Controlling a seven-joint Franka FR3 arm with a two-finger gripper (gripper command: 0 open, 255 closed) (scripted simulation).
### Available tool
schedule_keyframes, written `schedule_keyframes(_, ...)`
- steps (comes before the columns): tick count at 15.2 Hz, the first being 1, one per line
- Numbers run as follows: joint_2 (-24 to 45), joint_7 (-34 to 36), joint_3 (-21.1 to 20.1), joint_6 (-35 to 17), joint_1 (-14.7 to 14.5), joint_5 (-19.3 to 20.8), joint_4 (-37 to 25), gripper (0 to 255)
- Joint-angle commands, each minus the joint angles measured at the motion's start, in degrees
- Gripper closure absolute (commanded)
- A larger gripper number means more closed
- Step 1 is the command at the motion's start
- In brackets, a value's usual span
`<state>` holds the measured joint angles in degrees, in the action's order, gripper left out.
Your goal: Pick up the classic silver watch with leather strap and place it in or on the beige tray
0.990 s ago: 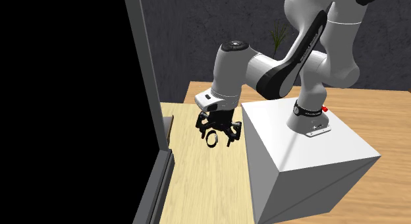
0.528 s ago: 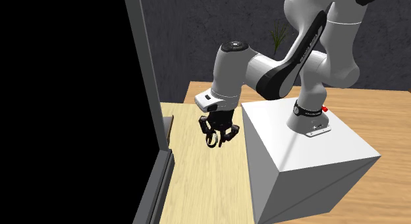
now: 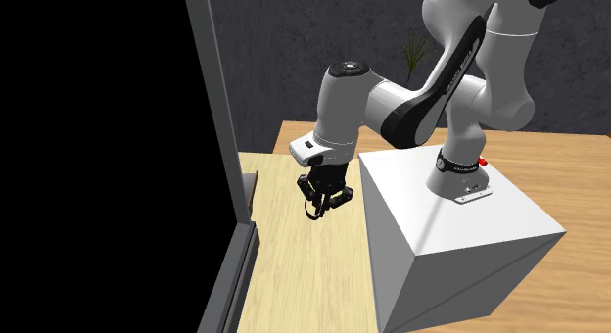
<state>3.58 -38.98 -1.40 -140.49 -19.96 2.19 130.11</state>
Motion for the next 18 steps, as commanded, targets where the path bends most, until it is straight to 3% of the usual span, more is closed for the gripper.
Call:
schedule_keyframes(1, -0.49, -0.05, -0.01, 0.75, 0.0, -0.05, -0.25, 255)
schedule_keyframes(18, -7.09, -0.67, -0.04, 13.64, -0.03, -0.65, -6.55, 255)
